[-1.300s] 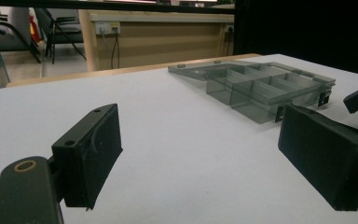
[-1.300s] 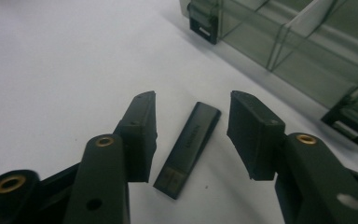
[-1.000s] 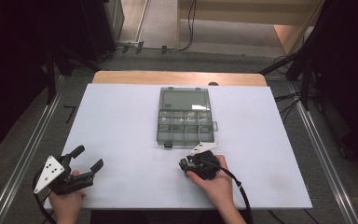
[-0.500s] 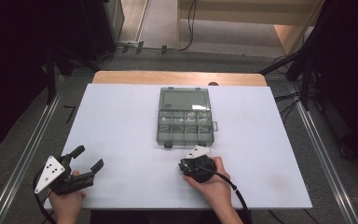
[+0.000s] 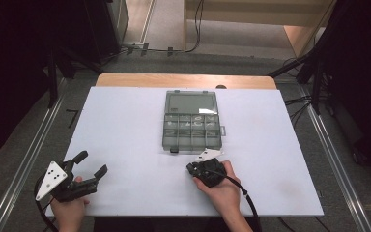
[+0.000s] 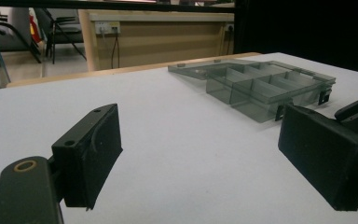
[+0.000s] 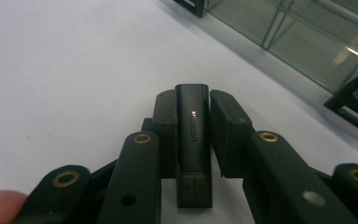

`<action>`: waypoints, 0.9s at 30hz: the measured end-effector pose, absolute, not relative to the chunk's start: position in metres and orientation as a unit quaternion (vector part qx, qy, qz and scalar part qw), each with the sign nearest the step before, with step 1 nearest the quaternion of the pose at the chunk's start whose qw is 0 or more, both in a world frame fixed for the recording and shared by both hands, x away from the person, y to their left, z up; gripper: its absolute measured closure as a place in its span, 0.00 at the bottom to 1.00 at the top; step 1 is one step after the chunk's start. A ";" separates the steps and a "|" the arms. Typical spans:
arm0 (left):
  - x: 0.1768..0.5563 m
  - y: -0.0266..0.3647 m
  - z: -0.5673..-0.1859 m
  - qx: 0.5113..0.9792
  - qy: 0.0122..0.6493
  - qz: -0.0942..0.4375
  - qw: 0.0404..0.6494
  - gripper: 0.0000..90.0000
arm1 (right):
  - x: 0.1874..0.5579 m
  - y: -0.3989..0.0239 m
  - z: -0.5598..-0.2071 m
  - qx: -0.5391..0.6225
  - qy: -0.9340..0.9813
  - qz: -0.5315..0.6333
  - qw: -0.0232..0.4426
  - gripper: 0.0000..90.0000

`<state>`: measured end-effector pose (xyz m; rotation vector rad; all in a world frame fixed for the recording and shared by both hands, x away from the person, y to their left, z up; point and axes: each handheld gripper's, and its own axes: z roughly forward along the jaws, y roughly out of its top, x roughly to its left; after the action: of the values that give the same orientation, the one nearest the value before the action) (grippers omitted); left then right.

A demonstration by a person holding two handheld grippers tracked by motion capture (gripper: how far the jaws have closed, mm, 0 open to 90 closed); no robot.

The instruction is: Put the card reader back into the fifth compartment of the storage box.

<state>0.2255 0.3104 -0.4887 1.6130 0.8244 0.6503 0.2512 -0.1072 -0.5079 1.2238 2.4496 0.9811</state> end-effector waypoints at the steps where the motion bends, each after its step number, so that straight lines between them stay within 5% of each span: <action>1: 0.226 0.310 -0.489 0.688 0.351 0.277 0.572 0.15 | 0.251 -0.107 -0.508 0.418 0.836 0.335 0.116 0.79; 27: 0.226 0.311 -0.489 0.687 0.351 0.276 0.573 0.15 | 0.252 -0.118 -0.484 0.410 0.826 0.367 0.123 0.79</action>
<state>0.2258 0.3109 -0.4887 1.6113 0.8237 0.6478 0.2523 -0.1181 -0.4843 1.1964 2.4090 1.0702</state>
